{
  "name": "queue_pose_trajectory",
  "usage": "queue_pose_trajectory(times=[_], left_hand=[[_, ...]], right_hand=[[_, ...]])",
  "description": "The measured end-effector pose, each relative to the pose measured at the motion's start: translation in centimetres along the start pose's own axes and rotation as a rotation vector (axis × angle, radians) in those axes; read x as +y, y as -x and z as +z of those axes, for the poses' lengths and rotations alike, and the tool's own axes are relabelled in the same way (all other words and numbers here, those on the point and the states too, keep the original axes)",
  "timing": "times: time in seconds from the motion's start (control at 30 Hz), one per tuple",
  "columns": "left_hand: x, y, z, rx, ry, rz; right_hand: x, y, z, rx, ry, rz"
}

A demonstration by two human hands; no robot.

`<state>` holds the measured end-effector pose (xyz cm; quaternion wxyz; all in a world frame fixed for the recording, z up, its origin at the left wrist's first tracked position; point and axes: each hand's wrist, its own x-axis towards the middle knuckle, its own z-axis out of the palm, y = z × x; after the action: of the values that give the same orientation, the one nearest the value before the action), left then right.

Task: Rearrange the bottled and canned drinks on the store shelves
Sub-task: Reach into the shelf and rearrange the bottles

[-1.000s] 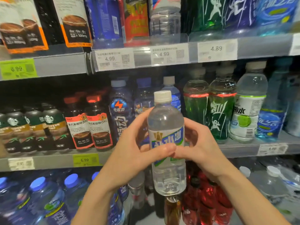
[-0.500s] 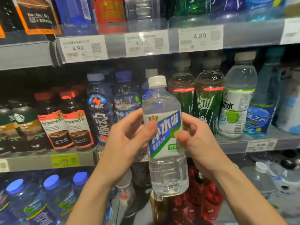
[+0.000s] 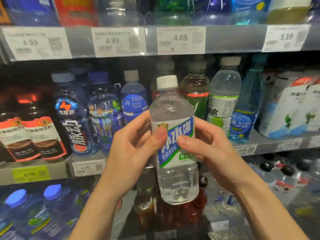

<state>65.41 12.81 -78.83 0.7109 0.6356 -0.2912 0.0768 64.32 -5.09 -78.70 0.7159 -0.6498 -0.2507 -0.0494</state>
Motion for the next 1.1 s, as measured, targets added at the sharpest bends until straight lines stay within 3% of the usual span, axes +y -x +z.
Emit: queue_pose_trajectory(times=[0.3, 0.47, 0.8, 1.1], left_hand=[[9.5, -5.2, 4.6, -0.216, 0.025, -0.154], [16.5, -8.8, 7.8, -0.187, -0.006, -0.254], [32.8, -16.9, 16.3, -0.324, 0.137, -0.292], [43.5, -22.8, 20.1, -0.362, 0.104, -0.308]], right_hand=[[-11.2, -0.4, -2.0, 0.186, 0.009, 0.075], [-20.5, -0.8, -3.2, 0.288, -0.060, 0.134], [-40.8, -2.2, -7.0, 0.411, -0.026, 0.257], [-52.4, -4.3, -9.3, 0.458, 0.001, 0.270]])
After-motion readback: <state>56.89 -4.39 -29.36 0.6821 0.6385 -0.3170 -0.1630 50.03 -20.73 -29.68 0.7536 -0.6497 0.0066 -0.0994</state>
